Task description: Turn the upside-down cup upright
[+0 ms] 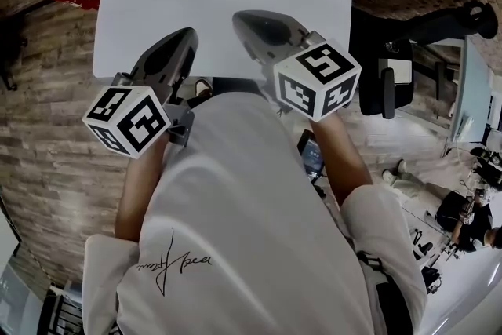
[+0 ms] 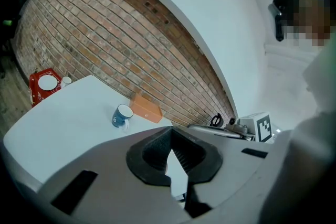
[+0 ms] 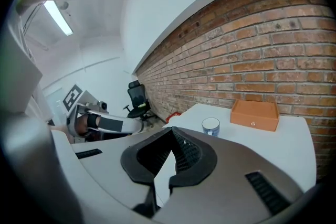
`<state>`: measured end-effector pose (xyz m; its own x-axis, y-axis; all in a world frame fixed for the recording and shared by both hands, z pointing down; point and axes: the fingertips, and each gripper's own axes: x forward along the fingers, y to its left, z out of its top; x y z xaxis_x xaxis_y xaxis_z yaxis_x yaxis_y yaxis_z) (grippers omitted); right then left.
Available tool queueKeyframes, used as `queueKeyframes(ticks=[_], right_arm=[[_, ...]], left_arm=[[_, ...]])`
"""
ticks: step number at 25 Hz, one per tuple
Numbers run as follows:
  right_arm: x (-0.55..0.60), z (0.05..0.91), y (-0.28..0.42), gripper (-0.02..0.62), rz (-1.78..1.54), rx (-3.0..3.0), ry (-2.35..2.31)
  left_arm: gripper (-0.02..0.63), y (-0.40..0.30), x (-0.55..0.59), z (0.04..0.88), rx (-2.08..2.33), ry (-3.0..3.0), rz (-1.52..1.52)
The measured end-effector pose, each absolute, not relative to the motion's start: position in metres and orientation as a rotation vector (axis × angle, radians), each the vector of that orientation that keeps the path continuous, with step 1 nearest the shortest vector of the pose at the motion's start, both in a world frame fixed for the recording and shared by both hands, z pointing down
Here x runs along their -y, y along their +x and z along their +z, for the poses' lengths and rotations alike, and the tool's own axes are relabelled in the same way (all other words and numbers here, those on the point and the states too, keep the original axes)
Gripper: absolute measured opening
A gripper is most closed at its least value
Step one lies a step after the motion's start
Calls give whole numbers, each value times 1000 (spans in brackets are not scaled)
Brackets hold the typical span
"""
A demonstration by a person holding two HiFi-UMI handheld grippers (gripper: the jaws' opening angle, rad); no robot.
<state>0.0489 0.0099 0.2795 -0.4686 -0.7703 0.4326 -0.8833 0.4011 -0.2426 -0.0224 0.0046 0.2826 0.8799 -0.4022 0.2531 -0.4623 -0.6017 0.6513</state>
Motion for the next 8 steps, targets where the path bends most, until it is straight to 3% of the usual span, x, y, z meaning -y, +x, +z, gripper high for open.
queueKeyframes(ticks=[8], right_arm=[[-23, 270, 41, 20, 627, 2422, 1443]], left_arm=[[9, -29, -17, 283, 631, 2284, 93]])
